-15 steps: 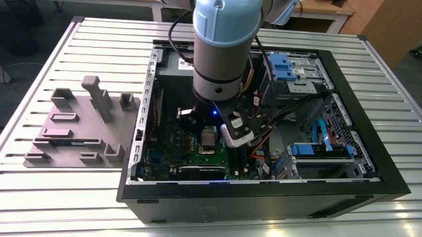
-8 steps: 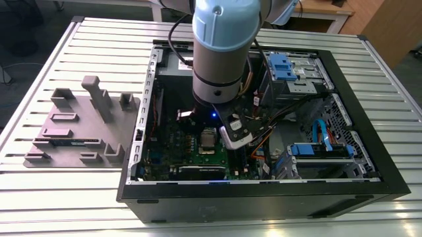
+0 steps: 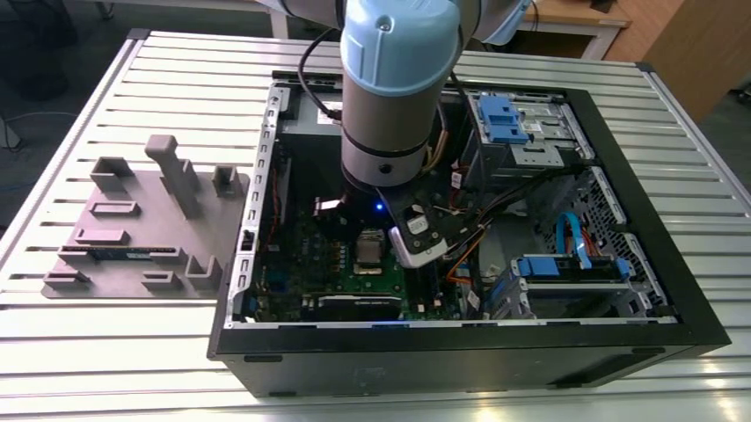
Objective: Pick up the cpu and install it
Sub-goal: 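Place the cpu into insertion slot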
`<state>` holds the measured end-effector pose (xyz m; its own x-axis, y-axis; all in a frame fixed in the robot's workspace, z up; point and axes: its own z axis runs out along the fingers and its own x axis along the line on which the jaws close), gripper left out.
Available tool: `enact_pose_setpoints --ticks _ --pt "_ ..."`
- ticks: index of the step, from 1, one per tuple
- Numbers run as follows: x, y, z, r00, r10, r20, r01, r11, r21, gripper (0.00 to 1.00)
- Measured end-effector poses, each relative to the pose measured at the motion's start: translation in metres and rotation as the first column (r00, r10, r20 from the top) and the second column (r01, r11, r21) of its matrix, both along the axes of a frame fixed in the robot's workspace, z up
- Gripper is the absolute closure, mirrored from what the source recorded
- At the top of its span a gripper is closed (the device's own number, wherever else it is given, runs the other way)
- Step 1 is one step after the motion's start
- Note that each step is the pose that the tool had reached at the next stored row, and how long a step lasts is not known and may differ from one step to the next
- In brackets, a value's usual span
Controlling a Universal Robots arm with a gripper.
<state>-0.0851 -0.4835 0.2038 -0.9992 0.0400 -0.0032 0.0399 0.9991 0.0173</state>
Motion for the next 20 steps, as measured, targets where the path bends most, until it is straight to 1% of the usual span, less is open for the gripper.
enact_pose_setpoints --ticks 20 --pt "0.0 0.0 -0.0022 1.0 0.0 0.0 0.0 1.0 0.0 0.53"
